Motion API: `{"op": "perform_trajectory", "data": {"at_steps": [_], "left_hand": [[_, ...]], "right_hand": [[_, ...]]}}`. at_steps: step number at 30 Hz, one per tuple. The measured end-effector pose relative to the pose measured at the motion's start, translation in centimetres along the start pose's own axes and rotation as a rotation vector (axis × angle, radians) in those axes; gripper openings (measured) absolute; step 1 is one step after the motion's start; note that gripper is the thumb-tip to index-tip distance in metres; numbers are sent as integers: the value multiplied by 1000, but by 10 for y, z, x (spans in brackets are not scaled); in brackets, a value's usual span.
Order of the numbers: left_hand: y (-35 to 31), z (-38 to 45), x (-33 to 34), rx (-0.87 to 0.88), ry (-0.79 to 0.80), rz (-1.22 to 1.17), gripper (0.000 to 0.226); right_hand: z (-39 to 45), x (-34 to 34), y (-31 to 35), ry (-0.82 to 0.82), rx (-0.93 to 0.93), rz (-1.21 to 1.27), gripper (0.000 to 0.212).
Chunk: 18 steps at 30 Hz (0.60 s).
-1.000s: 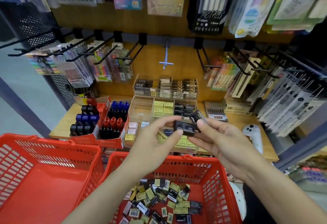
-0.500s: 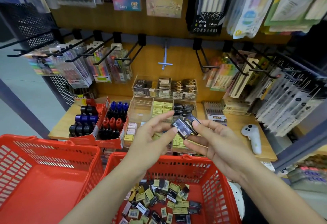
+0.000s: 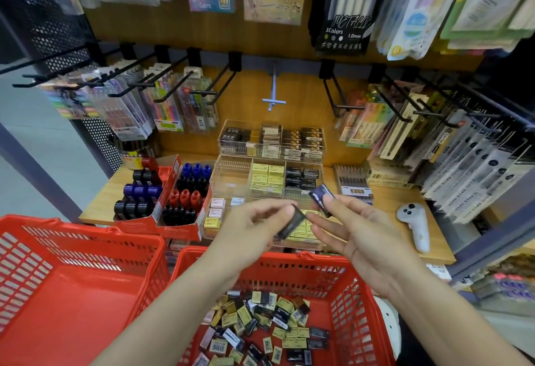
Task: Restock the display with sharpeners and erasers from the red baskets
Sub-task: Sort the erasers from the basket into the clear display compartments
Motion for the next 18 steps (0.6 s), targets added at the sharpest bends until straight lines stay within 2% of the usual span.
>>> {"op": "perform_trajectory", "data": {"at_steps": [2, 5, 7, 11, 13, 16, 18], "left_hand": [[-4, 3, 1, 108, 69, 158, 20], [-4, 6, 1, 138, 7, 199, 14], [0, 7, 1, 131, -14, 215, 8], [11, 13, 5, -12, -56, 17, 13], [19, 25, 3, -163, -99, -155, 16], [30, 52, -4, -378, -203, -444, 11], [37, 75, -9, -435, -274, -561, 15]], "right_hand": [[0, -2, 0, -6, 26, -46, 38], [2, 0, -17, -3, 70, -205, 38], [4, 0, -23, -47, 75, -221, 40], [10, -6, -21, 28, 87, -6, 47], [16, -9, -20, 54, 64, -30, 44], [37, -22, -15, -40, 70, -70, 35], [62, -34, -6, -167, 36, -187, 29]]}}
Point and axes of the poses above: each hand's wrist, its own z-axis towards the middle knuckle, its own x-axis out of the palm, y = z × x, the point moved 2 cm from there along z, towards the middle knuckle, and after that the axes turned 11 degrees about x, right-handed, at the moved point
